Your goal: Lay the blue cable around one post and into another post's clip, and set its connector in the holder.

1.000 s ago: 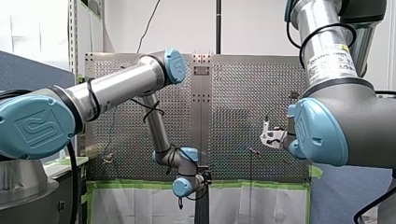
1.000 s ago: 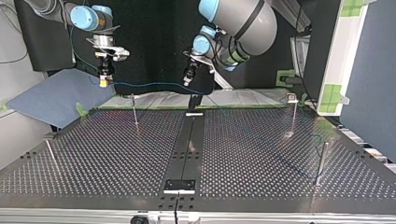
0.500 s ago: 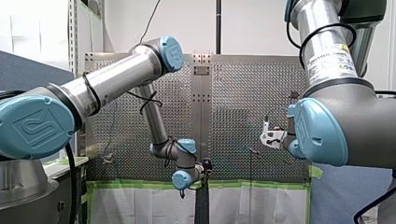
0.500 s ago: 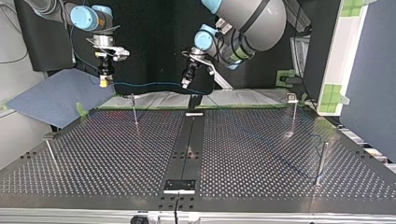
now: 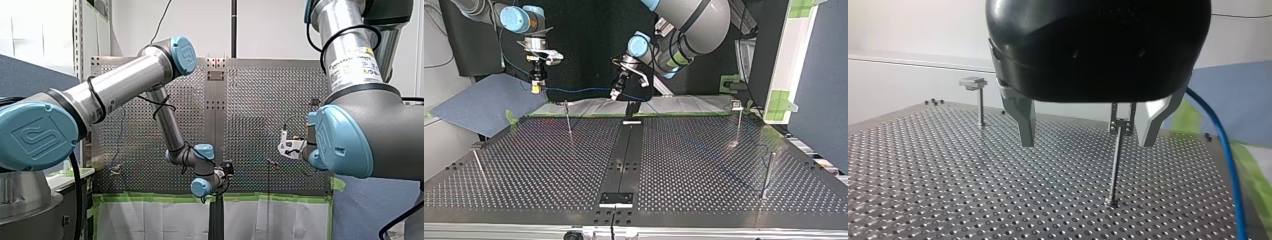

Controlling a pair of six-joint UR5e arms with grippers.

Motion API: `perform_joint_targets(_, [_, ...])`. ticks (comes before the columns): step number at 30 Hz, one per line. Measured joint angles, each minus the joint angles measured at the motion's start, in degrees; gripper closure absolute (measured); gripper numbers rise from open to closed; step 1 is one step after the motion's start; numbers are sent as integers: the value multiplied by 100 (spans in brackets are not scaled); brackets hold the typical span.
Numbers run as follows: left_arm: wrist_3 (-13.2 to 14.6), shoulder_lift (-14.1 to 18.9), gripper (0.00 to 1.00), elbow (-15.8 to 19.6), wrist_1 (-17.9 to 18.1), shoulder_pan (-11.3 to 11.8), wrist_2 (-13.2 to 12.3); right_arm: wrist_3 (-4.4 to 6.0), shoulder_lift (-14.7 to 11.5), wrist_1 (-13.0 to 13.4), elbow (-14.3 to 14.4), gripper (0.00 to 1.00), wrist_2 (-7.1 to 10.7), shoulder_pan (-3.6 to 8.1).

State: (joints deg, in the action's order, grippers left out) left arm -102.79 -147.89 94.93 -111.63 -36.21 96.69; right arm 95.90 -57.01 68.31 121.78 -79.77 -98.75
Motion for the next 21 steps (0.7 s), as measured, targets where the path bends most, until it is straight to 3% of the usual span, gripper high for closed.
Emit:
perform_joint_targets(11, [90, 3, 0, 57, -403, 167, 229, -63, 6, 8, 0, 100, -3, 24])
perform_joint_targets(21, [40, 23, 0, 71, -405, 343, -61, -164, 10, 36, 0, 100, -12, 21])
